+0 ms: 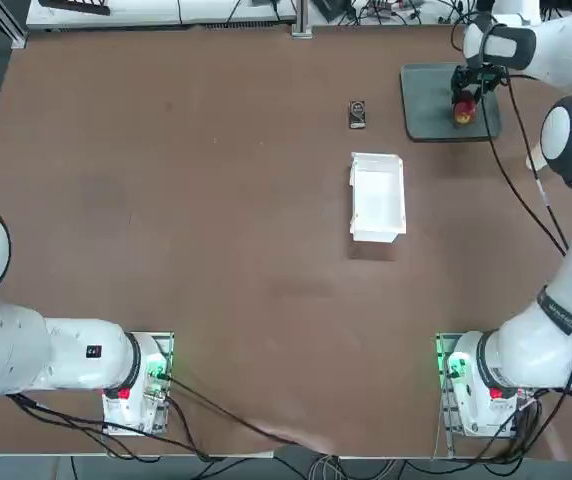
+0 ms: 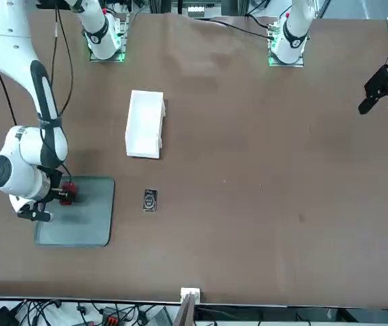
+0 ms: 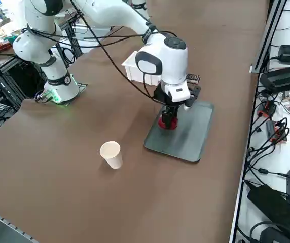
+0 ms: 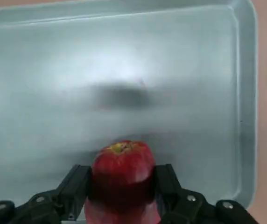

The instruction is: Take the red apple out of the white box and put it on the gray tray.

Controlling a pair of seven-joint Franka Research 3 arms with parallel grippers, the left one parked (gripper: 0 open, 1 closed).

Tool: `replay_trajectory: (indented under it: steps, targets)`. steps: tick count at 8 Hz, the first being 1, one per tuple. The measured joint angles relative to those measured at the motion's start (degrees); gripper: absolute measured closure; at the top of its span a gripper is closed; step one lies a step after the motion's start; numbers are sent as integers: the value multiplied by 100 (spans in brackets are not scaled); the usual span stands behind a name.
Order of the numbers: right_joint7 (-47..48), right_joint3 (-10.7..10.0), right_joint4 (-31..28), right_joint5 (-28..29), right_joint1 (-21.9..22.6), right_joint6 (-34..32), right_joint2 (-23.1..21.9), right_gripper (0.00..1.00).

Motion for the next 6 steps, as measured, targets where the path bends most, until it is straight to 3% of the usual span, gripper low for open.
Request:
replay_trajectory:
  steps: [1, 2, 3, 6]
  targets:
    - [-1, 12, 17, 1, 0, 0, 0, 20]
    - [-4, 16, 63, 1, 0, 1, 0, 6]
    - [-10, 17, 141, 2, -1, 0, -3, 0]
    - [-18, 16, 376, 2, -13, -13, -16, 0]
